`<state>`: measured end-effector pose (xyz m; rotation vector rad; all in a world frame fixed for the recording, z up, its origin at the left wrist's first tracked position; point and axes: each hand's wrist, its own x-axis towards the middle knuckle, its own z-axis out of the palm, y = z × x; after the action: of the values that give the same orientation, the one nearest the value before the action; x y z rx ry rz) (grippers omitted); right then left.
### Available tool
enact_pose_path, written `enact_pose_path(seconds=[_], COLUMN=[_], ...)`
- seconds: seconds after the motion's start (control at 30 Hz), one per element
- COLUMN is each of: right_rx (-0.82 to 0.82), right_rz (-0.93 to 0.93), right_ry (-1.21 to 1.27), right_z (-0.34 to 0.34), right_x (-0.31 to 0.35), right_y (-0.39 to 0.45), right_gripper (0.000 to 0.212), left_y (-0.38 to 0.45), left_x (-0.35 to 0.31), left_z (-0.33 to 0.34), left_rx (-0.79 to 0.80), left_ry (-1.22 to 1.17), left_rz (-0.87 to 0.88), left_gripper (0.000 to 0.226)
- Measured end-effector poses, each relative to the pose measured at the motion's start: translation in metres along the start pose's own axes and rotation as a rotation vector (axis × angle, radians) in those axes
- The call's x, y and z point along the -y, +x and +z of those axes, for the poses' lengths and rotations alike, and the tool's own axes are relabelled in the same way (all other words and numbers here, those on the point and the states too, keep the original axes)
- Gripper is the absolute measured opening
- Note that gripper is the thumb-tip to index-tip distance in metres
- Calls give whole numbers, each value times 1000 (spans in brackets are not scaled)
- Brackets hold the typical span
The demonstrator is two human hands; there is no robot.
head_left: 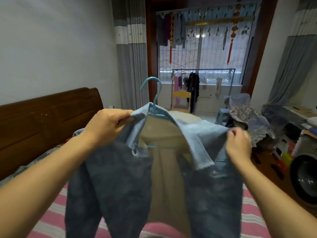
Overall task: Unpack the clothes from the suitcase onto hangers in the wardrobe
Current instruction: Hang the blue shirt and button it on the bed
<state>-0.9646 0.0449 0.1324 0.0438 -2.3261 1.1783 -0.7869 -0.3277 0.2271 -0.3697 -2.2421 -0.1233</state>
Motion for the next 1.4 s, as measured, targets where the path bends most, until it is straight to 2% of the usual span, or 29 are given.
enact_pose_path(seconds=[0.03, 0.1, 0.13, 0.17, 0.23, 0.3, 0.4, 0.47, 0.6, 0.67, 0.73, 0.8, 0.97, 1.07, 1.13, 1.23, 1.3, 1.4], right_rx=[75, 326, 420, 459, 386, 332, 448, 478, 531, 574, 532, 503, 675, 629, 624, 689, 710, 588], right_rz=[-162, -528, -652, -708, -729, -686, -662, -600, -464, -495, -489, -442, -319, -347, -356, -242, -116, 134], right_ry=[5, 60, 29, -27, -44, 60, 240, 275, 126, 26, 20, 21, -27, -96, -205, -359, -275, 75], right_z=[-3, 3, 8, 13, 14, 4, -4, -3, -9, -17, -29, -42, -66, -69, -43, 56, 137, 246], right_x=[14, 41, 51, 55, 53, 58, 93, 105, 77, 66, 64, 65, 82, 111, 130, 128, 98, 20], right_y=[-3, -23, -37, -48, -57, -65, -84, -93, -94, -105, -111, -112, -112, -89, -55, 20, 58, 67], right_gripper=[29, 42, 44, 44, 51, 52, 40, 40, 36, 36, 38, 44, 53, 52, 54, 44, 39, 60], left_y=[-2, -3, -2, -2, -4, -14, -25, -35, -70, -88, -105, -123, -124, -77, -36, 20, 34, 17], left_x=[-2, -14, -21, -27, -36, -42, -68, -82, -70, -63, -60, -59, -54, -36, -12, 61, 109, 140], left_z=[1, 7, 11, 14, 14, 13, 29, 36, 23, 18, 11, 4, -7, -18, -1, 83, 160, 299], left_rx=[1, -27, -35, -29, 8, 53, 150, 127, 41, 73, 113, 132, 179, 172, 194, 351, 435, 292], left_ry=[-9, -79, -103, -118, -154, -172, -160, -131, 9, 160, 232, 212, 96, 53, 112, 226, 253, 195], left_rz=[18, 7, 4, -4, -23, -18, 53, 14, -143, -175, -141, -103, -174, -162, -175, -270, -396, -625], left_gripper=[31, 32, 31, 31, 35, 36, 32, 40, 18, 31, 45, 50, 59, 46, 50, 47, 41, 36])
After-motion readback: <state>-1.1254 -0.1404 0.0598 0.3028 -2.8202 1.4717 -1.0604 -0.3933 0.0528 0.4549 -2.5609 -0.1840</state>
